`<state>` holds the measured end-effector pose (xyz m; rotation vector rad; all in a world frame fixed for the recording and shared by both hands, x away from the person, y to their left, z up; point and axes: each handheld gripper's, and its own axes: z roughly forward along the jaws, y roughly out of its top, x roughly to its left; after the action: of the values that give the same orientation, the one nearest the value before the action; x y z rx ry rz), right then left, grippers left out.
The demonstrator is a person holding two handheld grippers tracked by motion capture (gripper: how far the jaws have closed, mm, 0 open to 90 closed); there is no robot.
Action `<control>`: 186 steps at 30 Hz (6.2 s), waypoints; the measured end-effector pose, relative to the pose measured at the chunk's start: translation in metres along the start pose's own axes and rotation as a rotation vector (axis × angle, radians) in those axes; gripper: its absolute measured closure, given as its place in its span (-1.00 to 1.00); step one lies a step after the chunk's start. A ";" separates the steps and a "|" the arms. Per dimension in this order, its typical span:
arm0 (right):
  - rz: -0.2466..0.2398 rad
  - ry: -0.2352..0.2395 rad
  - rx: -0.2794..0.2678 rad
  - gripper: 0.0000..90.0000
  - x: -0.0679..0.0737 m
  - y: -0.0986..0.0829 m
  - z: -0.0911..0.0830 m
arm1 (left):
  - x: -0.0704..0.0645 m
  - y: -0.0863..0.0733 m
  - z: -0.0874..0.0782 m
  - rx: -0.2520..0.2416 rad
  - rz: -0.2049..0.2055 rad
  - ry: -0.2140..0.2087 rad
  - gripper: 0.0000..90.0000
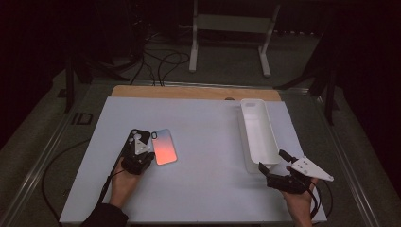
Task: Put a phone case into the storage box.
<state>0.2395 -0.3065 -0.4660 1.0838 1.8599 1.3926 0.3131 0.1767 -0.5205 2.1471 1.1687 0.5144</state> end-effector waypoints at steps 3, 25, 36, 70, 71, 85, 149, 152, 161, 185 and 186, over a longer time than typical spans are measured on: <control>0.001 0.000 0.000 -0.83 0.000 0.000 0.000 | 0.000 0.000 -0.001 0.002 -0.003 -0.004 1.00; -0.003 0.006 0.006 -0.83 0.002 0.000 0.002 | -0.032 0.017 0.012 0.009 0.067 -0.068 1.00; -0.006 0.010 0.008 -0.83 0.002 0.000 0.002 | -0.053 0.030 0.024 0.002 0.102 -0.109 1.00; -0.018 0.034 0.002 -0.83 0.005 0.000 0.005 | -0.012 -0.002 -0.082 -0.373 -0.031 -0.125 -0.26; -0.023 0.036 0.001 -0.83 0.005 0.000 0.005 | -0.011 -0.005 -0.085 -0.380 -0.032 -0.104 -0.43; -0.034 0.053 -0.015 -0.83 0.009 0.001 0.006 | 0.008 -0.047 -0.106 -0.401 -0.067 0.039 -1.00; -0.263 0.325 0.359 -0.84 0.116 0.121 0.174 | 0.009 -0.050 -0.089 -0.365 -0.074 0.071 -1.00; -0.268 0.335 0.386 -0.84 0.123 0.118 0.184 | 0.009 -0.051 -0.089 -0.365 -0.077 0.071 -1.00; -0.286 0.349 0.487 -0.84 0.138 0.102 0.215 | 0.010 -0.051 -0.090 -0.369 -0.080 0.073 -1.00; -0.301 0.341 0.661 -0.84 0.165 0.061 0.266 | 0.011 -0.051 -0.090 -0.370 -0.083 0.076 -1.00; -0.298 0.338 0.666 -0.84 0.166 0.061 0.267 | 0.011 -0.051 -0.090 -0.370 -0.083 0.076 -1.00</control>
<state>0.3896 -0.0243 -0.4828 0.8278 2.7156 0.8289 0.2341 0.2377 -0.4905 1.7698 1.0998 0.7195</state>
